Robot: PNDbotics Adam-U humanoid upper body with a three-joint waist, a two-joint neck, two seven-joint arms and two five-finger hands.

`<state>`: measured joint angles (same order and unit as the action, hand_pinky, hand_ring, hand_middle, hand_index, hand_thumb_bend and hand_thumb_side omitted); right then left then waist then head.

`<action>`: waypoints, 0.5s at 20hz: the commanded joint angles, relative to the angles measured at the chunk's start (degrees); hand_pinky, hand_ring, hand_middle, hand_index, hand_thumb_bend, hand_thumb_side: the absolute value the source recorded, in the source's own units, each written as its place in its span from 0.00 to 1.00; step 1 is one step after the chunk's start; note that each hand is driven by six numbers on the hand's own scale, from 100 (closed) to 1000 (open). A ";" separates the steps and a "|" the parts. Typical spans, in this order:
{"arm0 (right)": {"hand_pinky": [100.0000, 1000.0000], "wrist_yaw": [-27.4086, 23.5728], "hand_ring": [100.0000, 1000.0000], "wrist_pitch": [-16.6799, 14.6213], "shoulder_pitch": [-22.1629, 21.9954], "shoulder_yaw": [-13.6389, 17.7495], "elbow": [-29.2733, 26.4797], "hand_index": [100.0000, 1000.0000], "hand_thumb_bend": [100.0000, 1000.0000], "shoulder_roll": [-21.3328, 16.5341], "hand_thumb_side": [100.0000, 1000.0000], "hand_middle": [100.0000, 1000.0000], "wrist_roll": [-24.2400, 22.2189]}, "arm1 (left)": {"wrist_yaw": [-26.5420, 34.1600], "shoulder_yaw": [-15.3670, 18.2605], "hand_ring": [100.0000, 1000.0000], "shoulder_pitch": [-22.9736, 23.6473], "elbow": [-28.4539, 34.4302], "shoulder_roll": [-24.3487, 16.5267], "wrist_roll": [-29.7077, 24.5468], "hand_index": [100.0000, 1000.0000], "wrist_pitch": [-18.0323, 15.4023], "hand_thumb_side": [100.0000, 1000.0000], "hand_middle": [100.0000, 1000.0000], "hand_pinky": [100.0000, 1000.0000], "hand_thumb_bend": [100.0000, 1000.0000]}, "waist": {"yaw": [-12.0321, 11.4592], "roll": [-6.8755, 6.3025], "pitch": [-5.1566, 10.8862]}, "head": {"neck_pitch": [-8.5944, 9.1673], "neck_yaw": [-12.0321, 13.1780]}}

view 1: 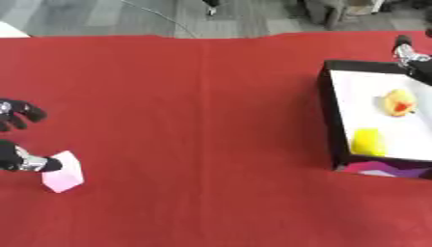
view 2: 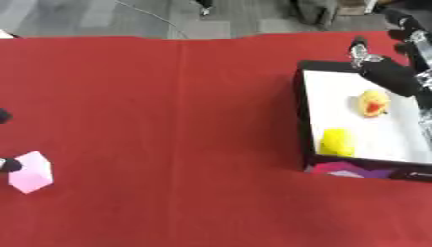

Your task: Pick up the objects with one hand, pass them to the other hand, and then place them into the box on the other side of the table.

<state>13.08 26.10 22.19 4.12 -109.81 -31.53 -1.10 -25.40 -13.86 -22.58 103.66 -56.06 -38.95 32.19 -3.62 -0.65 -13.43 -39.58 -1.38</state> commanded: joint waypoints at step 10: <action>1.00 -0.25 1.00 0.09 0.25 0.22 -0.88 1.00 0.00 -1.06 0.40 1.00 -0.24 | -4.06 -2.89 0.83 -2.73 -6.07 -0.02 -9.18 0.86 6.13 0.24 0.81 0.87 0.60 | 0.23 -0.07 1.13 | 0.08 0.45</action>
<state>13.07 26.22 22.08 4.11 -109.81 -31.50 -1.24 -28.92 -16.92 -24.47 98.01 -54.93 -40.34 30.80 -3.43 -0.64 -13.43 -39.63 -1.07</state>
